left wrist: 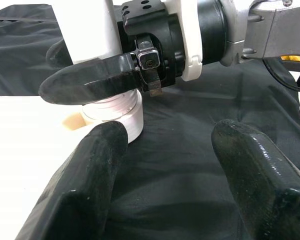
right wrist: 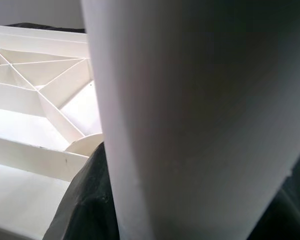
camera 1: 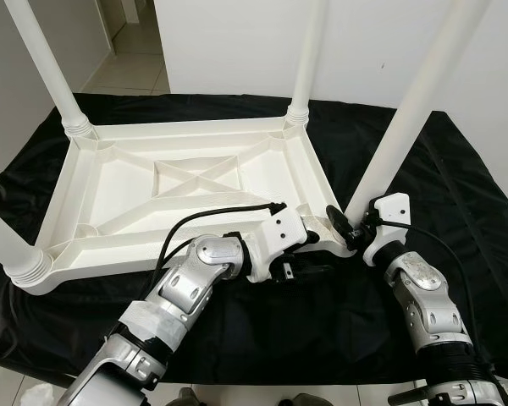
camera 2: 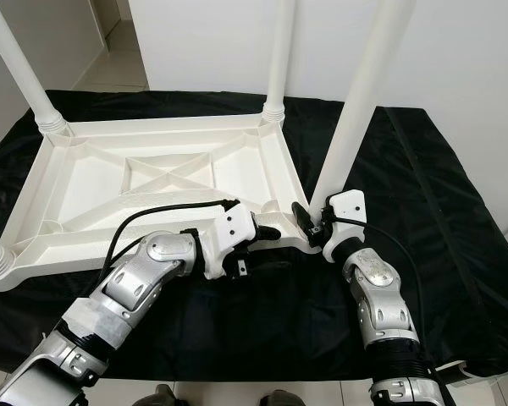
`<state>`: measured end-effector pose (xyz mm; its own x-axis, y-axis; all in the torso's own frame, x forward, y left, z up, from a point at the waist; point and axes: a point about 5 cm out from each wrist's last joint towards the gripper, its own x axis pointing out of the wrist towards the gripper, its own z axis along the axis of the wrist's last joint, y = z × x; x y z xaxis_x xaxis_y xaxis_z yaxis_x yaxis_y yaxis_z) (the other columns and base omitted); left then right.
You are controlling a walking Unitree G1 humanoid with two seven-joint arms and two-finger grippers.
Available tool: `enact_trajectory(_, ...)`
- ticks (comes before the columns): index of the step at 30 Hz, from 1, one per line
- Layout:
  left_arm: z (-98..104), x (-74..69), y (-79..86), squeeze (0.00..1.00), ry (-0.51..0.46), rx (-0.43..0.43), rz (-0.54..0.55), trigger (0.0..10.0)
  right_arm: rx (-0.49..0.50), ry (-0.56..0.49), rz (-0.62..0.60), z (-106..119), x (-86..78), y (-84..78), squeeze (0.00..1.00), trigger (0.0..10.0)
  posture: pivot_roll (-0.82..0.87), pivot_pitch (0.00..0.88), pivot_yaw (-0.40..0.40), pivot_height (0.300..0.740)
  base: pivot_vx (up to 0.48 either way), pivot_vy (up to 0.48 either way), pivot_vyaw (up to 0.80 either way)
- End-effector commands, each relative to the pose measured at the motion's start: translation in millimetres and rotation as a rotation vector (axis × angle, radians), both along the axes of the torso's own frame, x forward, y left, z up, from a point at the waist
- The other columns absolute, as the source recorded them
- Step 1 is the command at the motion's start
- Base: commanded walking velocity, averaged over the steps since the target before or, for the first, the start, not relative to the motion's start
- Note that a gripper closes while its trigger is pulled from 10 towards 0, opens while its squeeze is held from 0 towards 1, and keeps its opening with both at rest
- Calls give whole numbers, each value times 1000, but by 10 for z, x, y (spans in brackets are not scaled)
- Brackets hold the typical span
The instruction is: Building children table
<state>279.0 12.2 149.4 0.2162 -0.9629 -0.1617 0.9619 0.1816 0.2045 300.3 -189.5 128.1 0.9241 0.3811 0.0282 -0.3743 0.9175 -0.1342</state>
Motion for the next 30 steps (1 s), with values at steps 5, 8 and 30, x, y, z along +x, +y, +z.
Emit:
enact_trajectory(5, 6, 58, 33, 0, -13, 5, 41, 10000, 21, 12, -129, -47, 6, 41, 0, 10000, -36, 0, -4, 740, 0, 0, 0)
enact_trajectory(8, 13, 53, 5, 0, -13, 0, 38, 10000, 46, -17, -225, -17, -25, 78, 0, 10000, -55, 0, 11, 740, 0, 0, 0)
enact_trajectory(30, -7, 69, 54, 0, 24, -17, 41, 10000, 159, -52, -836, 16, -359, 236, 0, 10000, -69, 0, 17, 740, 0, 0, 0)
